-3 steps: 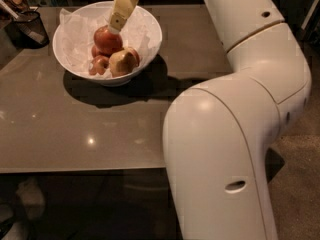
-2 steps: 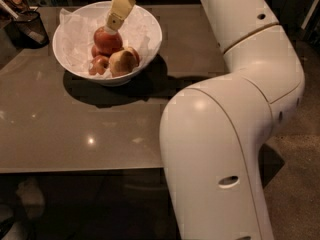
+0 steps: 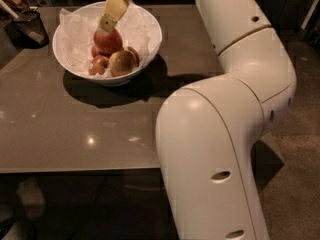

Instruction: Pick apple from white bowl

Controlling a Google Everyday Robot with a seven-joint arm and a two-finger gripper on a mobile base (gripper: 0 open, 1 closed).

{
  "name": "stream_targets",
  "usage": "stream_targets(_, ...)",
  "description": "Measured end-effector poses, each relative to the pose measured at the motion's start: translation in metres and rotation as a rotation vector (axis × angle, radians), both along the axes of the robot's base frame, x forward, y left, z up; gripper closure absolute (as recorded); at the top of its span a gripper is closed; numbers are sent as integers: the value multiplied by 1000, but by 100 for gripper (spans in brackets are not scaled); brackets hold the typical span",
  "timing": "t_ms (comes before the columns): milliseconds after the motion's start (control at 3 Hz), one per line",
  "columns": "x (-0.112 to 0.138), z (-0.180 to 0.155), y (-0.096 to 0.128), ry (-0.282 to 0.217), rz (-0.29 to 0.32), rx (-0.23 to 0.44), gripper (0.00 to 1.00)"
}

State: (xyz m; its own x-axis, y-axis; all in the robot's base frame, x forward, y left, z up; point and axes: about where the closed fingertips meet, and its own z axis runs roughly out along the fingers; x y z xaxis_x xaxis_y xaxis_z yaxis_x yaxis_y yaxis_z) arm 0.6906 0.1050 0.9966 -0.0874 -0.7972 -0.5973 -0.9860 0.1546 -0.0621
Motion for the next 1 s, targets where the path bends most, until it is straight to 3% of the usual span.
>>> stream_targets(1000, -4, -5, 12, 64, -34, 26, 16)
